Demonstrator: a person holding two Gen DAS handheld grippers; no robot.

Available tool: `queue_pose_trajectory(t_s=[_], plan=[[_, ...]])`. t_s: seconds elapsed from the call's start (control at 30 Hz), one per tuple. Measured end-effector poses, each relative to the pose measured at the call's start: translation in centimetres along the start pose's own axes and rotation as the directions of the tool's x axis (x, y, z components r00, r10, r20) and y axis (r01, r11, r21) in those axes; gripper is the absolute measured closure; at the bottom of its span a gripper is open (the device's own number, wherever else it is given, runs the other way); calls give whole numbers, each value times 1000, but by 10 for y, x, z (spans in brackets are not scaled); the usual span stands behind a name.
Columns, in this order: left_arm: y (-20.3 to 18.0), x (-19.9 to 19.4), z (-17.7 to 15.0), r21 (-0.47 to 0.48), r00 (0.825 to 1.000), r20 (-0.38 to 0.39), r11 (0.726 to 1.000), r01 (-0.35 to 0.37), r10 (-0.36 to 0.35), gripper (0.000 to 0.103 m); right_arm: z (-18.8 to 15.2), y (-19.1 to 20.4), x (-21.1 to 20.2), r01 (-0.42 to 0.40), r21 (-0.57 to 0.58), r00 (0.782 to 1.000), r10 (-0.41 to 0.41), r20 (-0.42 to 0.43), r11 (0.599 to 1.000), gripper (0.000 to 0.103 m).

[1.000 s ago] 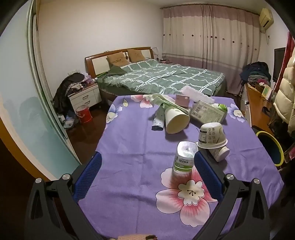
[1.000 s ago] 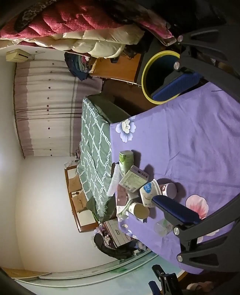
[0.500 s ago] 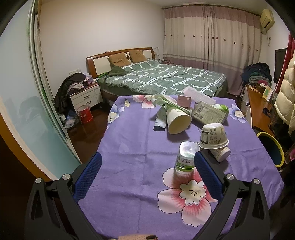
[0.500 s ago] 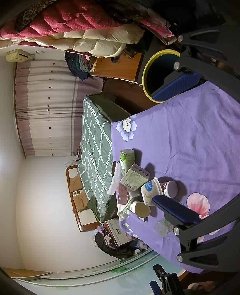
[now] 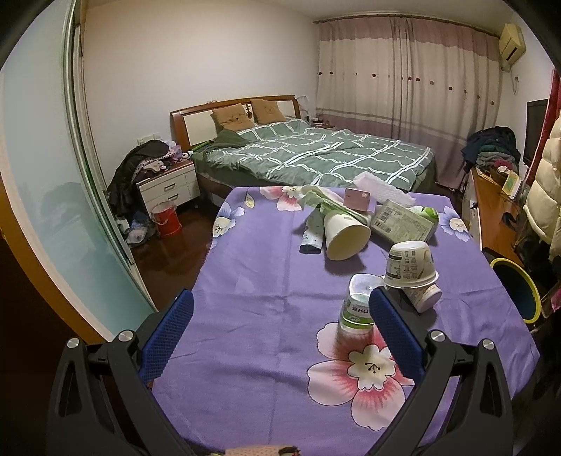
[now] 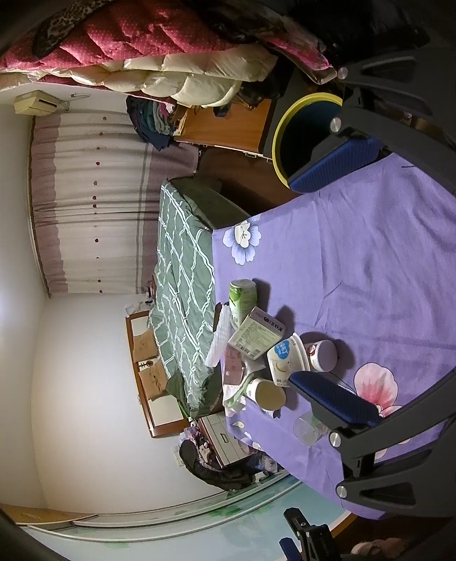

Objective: Collect trash

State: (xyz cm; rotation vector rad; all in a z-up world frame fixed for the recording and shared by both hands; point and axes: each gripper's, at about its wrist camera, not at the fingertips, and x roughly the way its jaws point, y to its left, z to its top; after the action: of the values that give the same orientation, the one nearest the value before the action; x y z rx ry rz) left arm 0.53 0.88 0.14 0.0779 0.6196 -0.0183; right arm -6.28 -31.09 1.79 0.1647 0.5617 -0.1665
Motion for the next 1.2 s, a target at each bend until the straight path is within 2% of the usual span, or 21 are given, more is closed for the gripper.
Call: queue_pose_trajectory(t_s=[1.2], plan=[[3,7,-2,3,1000,-21,1000,-1,1,5,-2,2,7,0,1,1000,0,-12,1000,6]])
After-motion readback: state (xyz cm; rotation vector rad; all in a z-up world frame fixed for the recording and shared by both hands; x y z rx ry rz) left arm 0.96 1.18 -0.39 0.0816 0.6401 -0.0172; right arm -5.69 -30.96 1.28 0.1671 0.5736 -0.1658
